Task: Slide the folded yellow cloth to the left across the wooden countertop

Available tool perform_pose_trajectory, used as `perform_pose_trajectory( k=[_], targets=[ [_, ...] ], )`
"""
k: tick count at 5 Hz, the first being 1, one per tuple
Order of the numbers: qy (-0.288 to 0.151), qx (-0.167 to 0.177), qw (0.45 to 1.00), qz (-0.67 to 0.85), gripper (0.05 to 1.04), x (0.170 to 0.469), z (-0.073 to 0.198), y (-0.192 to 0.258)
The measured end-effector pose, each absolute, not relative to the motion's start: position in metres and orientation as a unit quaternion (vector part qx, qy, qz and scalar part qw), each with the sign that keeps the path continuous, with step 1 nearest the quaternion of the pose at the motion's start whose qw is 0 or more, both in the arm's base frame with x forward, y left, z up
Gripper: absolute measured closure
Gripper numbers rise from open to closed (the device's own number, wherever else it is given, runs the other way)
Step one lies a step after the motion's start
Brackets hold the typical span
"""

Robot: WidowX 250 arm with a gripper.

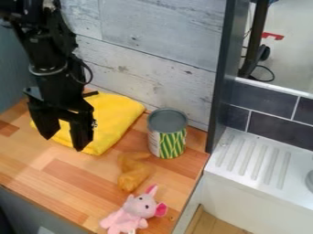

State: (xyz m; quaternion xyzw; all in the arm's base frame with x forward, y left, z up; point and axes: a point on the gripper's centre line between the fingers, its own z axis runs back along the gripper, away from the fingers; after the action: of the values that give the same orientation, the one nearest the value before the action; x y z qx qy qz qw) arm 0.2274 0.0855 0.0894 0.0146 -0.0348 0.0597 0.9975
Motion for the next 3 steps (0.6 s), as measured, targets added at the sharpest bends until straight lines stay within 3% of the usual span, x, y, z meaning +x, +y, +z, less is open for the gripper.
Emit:
perform_pose_trajectory(
  k=[1, 3],
  targets=[
    [-0.025, 0.011, 0.998, 0.059, 0.079, 0.227, 0.084, 0.085],
    [-0.029, 0.032, 0.997, 0.065, 0.079, 0.271, 0.065, 0.107]
  ],
)
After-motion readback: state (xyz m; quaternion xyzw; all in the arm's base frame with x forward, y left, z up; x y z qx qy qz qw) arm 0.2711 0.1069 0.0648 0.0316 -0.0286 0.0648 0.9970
